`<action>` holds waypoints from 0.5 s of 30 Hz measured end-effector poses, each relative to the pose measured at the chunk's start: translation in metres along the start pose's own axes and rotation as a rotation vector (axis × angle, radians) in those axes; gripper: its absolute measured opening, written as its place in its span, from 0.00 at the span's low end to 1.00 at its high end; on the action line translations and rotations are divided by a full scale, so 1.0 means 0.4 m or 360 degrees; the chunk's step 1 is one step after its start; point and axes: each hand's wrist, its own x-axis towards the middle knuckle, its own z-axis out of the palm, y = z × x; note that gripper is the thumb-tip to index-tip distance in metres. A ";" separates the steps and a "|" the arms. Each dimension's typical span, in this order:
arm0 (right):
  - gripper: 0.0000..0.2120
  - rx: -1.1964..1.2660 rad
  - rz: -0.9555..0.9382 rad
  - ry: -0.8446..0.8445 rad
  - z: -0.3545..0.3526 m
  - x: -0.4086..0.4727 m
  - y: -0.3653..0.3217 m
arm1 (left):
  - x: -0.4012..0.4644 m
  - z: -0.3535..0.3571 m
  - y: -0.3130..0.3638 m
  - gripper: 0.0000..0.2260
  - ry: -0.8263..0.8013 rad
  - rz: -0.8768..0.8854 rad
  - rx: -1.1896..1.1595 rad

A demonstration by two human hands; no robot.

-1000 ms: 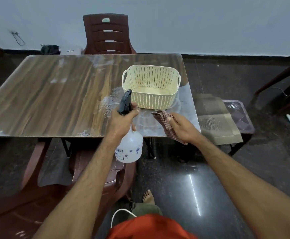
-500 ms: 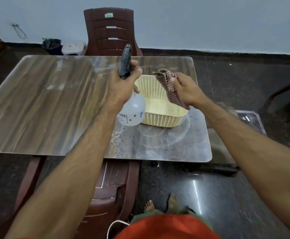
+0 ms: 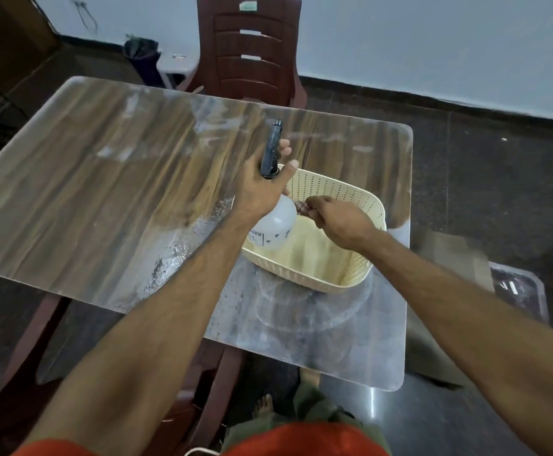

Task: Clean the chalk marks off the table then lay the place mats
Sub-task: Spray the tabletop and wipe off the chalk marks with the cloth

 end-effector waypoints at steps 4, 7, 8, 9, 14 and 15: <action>0.13 -0.0309 -0.0129 -0.0203 0.053 0.025 0.045 | 0.024 0.020 -0.092 0.18 -0.0072 -0.0136 0.0038; 0.13 -0.0297 -0.0144 -0.0477 0.096 0.020 0.071 | 0.019 0.026 -0.146 0.19 -0.0125 -0.0181 0.0148; 0.12 -0.0283 -0.0143 -0.0588 0.105 0.018 0.073 | 0.015 0.028 -0.158 0.19 -0.0127 -0.0206 0.0176; 0.12 -0.0290 -0.0163 -0.0684 0.114 0.019 0.074 | 0.012 0.032 -0.170 0.20 -0.0130 -0.0236 0.0174; 0.13 -0.0295 -0.0222 -0.0808 0.126 0.028 0.075 | -0.006 0.031 -0.214 0.20 -0.0231 -0.0309 0.0220; 0.14 -0.0287 -0.0223 -0.0805 0.127 0.027 0.080 | -0.010 0.028 -0.218 0.22 -0.0227 -0.0323 0.0217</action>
